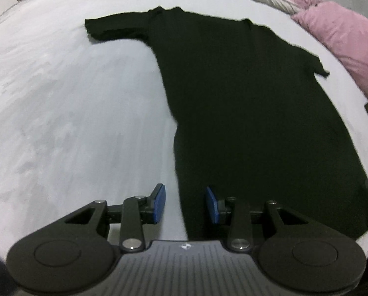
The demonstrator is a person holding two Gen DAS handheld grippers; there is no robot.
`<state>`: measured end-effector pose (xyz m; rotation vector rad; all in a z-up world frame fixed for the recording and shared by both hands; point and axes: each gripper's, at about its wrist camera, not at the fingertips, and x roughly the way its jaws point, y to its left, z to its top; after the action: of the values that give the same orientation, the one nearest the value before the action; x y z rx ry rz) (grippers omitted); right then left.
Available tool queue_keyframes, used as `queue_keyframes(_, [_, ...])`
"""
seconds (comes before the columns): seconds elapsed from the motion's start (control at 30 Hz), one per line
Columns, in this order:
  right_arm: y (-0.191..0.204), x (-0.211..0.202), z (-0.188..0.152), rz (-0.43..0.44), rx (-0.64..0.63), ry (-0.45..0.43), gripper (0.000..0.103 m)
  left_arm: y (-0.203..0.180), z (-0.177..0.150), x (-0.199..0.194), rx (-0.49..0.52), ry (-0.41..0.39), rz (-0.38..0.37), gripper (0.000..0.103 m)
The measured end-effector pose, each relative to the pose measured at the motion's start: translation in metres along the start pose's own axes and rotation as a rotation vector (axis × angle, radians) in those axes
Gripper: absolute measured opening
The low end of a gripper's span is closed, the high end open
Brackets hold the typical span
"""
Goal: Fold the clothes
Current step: 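Open the right gripper and move both grippers back over the hem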
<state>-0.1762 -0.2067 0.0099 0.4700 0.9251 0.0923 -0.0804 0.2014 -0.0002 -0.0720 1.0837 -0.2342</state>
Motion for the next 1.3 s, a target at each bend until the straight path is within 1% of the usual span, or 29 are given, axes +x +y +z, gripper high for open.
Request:
queue_keyframes(0.07, [-0.004,-0.009,-0.006,-0.003,0.010,0.001,0.052,-0.001,-0.006,-0.006,0.008,0.015,0.013,0.036])
queue_keyframes(0.13, [-0.007,-0.017,-0.011,-0.010,0.022,0.000,0.053,0.000,-0.010,-0.013,-0.007,0.025,0.020,0.036])
queue_keyframes(0.27, [-0.015,-0.036,-0.014,-0.021,0.051,-0.010,0.054,-0.002,-0.010,-0.029,-0.040,0.002,0.005,0.036])
queue_keyframes(0.37, [-0.021,-0.051,-0.010,0.005,0.067,-0.034,0.055,-0.008,-0.005,-0.041,-0.041,-0.033,-0.026,0.036])
queue_keyframes(0.43, [-0.022,-0.057,-0.003,0.006,0.078,-0.049,0.055,-0.011,0.000,-0.046,-0.042,-0.055,-0.043,0.037])
queue_keyframes(0.57, [-0.022,-0.063,0.010,0.012,0.089,-0.069,0.056,-0.010,0.010,-0.041,-0.063,-0.075,-0.037,0.037])
queue_keyframes(0.67, [-0.020,-0.060,0.017,0.022,0.084,-0.067,0.056,-0.002,0.018,-0.027,-0.092,-0.076,-0.011,0.037])
queue_keyframes(0.8, [-0.019,-0.044,0.021,0.011,0.086,-0.042,0.056,0.010,0.025,-0.002,-0.139,-0.057,0.048,0.037])
queue_keyframes(0.87, [-0.020,-0.036,0.020,0.012,0.091,-0.026,0.056,0.013,0.026,0.009,-0.156,-0.058,0.060,0.036])
queue_keyframes(0.93, [-0.020,-0.027,0.020,0.016,0.094,-0.010,0.056,0.017,0.024,0.015,-0.172,-0.076,0.063,0.035])
queue_keyframes(1.0, [-0.022,-0.019,0.021,0.013,0.096,0.004,0.056,0.017,0.021,0.017,-0.172,-0.088,0.105,0.026])
queue_keyframes(1.03, [-0.023,-0.016,0.022,0.010,0.098,0.008,0.056,0.017,0.021,0.015,-0.177,-0.088,0.142,0.022])
queue_keyframes(1.13, [-0.027,-0.007,0.027,0.003,0.105,0.016,0.056,0.012,0.026,0.013,-0.153,-0.112,0.225,0.022])
queue_keyframes(1.17, [-0.028,-0.005,0.030,0.002,0.107,0.016,0.056,0.009,0.029,0.013,-0.141,-0.126,0.229,0.024])
queue_keyframes(1.2, [-0.029,-0.002,0.033,0.001,0.109,0.014,0.056,0.007,0.032,0.012,-0.136,-0.141,0.218,0.024])
queue_keyframes(1.3, [-0.031,0.006,0.045,-0.003,0.112,0.006,0.056,0.000,0.044,0.012,-0.154,-0.180,0.145,0.029])
